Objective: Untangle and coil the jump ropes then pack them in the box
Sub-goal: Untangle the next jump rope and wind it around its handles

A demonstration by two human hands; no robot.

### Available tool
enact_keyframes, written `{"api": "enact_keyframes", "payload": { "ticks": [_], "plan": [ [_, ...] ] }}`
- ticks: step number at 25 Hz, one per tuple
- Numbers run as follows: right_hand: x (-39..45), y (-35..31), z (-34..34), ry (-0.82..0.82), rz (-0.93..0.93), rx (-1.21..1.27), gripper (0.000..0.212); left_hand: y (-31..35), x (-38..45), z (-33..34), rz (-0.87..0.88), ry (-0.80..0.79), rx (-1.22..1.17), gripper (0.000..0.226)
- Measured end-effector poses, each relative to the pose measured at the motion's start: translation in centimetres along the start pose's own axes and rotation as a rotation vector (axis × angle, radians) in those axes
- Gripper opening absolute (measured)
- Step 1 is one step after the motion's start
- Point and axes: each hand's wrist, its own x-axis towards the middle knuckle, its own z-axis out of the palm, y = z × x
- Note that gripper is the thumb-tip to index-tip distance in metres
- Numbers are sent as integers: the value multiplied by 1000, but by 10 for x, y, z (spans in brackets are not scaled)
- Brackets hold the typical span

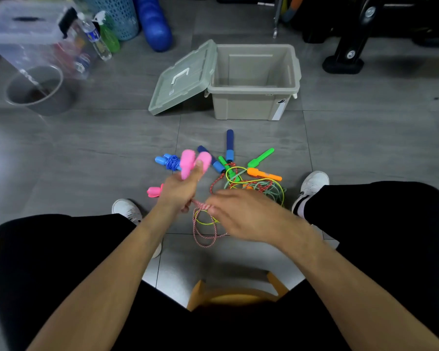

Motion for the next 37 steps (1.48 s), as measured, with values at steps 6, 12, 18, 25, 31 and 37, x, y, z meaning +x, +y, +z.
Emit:
{"api": "enact_keyframes", "payload": {
  "ticks": [6,12,18,25,31,37],
  "plan": [
    [7,50,-33,206,115,93,22,17,-40,26,76,-263,160,97],
    [23,59,-53,73,223,335,13,21,-59,22,555,-306,625,64],
    [35,90,-56,-155,308,558,3,4,-39,7,845,-248,622,46],
    [33,100,-31,-64,323,769,9,5,-42,-4,608,-136,201,22],
    [26,81,-1,-78,351,634,30,6,-20,0,248,53,-264,40],
    [30,36,14,-155,128,260,36,-4,1,-6,250,247,-214,47]
  ]
}}
